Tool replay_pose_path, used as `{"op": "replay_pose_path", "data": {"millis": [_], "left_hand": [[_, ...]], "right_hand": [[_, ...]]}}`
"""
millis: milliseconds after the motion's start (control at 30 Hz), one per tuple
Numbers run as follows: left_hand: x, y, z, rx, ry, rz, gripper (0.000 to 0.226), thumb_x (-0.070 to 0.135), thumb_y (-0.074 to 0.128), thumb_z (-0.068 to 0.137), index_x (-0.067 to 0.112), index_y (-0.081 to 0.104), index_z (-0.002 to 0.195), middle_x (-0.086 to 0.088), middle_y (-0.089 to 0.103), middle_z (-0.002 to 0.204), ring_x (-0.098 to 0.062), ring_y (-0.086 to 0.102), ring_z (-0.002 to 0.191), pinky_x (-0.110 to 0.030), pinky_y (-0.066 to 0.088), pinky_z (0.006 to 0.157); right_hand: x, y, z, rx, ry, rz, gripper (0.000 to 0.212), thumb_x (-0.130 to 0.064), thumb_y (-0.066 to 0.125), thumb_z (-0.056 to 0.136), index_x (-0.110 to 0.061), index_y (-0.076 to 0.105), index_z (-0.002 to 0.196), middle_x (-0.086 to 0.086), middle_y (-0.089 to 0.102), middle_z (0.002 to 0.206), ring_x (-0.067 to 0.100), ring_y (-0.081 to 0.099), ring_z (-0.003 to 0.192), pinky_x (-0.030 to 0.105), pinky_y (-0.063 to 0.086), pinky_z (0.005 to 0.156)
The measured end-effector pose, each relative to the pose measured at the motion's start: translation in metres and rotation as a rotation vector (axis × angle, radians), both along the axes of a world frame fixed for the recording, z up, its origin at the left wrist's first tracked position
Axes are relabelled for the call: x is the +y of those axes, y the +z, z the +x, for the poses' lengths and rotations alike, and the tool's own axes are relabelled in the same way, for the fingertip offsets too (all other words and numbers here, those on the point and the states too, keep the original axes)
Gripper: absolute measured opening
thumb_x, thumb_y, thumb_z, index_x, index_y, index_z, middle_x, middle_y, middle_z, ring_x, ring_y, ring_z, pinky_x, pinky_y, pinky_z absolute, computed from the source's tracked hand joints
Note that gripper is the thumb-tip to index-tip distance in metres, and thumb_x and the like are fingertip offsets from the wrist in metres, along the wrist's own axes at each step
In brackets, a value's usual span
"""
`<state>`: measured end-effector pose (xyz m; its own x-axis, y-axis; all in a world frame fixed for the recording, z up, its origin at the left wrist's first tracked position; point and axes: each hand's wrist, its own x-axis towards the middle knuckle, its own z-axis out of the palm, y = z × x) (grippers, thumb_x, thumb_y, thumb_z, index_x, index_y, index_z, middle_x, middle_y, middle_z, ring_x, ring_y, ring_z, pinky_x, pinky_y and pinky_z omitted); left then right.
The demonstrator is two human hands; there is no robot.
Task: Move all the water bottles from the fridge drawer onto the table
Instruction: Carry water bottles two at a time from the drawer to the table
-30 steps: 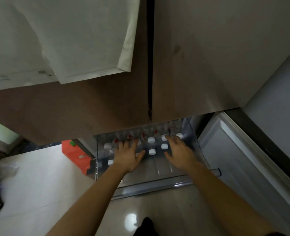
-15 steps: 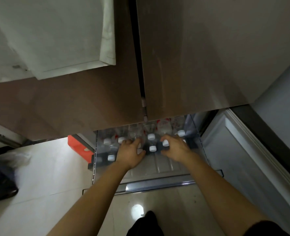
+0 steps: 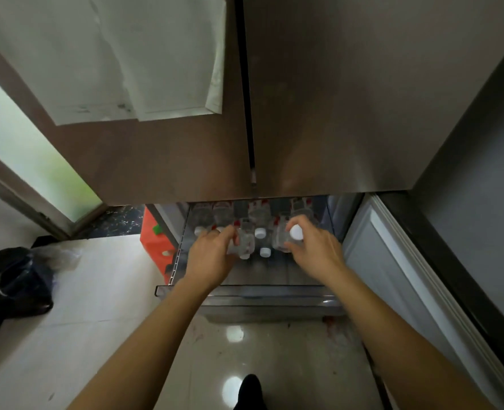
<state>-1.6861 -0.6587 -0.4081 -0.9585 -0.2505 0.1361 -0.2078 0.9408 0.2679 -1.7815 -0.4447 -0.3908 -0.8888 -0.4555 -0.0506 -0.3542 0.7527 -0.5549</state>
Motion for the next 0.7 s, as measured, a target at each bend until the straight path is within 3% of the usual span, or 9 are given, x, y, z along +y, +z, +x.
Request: {"op": "replay_pose_path", "data": {"millis": [167, 333, 533, 700], "left_hand": [[0.007, 0.018, 0.003, -0.185, -0.054, -0.010, 0.035, 0.030, 0.074, 0.082, 0.024, 0.052, 0.108, -0.006, 0.060, 0.106, -0.028, 0.053, 0.102, -0.040, 0.049, 0.081], [0.006, 0.022, -0.003, -0.209, -0.052, 0.026, 0.037, 0.031, 0.076, 0.081, 0.025, 0.053, 0.108, -0.007, 0.063, 0.107, -0.030, 0.053, 0.106, -0.041, 0.049, 0.081], [0.003, 0.022, -0.010, -0.222, -0.071, 0.042, 0.035, 0.034, 0.075, 0.081, 0.029, 0.053, 0.108, -0.004, 0.064, 0.110, -0.028, 0.056, 0.103, -0.036, 0.047, 0.078], [-0.002, 0.018, -0.016, -0.279, -0.115, 0.024, 0.036, 0.036, 0.074, 0.082, 0.032, 0.051, 0.109, -0.002, 0.065, 0.107, -0.027, 0.060, 0.100, -0.034, 0.046, 0.077]], "right_hand": [[0.000, 0.003, 0.005, -0.178, 0.054, 0.077, 0.026, -0.036, 0.064, 0.091, -0.038, 0.048, 0.111, 0.002, 0.065, 0.114, 0.028, 0.060, 0.098, 0.032, 0.042, 0.071], [-0.002, -0.015, 0.010, -0.260, 0.013, 0.051, 0.025, -0.034, 0.062, 0.091, -0.040, 0.048, 0.111, 0.005, 0.064, 0.117, 0.030, 0.061, 0.101, 0.040, 0.052, 0.086], [-0.009, -0.022, 0.009, -0.218, -0.029, 0.066, 0.040, -0.041, 0.068, 0.087, -0.037, 0.049, 0.122, 0.005, 0.066, 0.119, 0.030, 0.062, 0.104, 0.037, 0.053, 0.081], [-0.012, -0.028, 0.008, -0.279, -0.126, 0.104, 0.066, -0.054, 0.080, 0.067, -0.035, 0.053, 0.125, 0.000, 0.058, 0.126, 0.026, 0.060, 0.110, 0.038, 0.053, 0.088]]}}
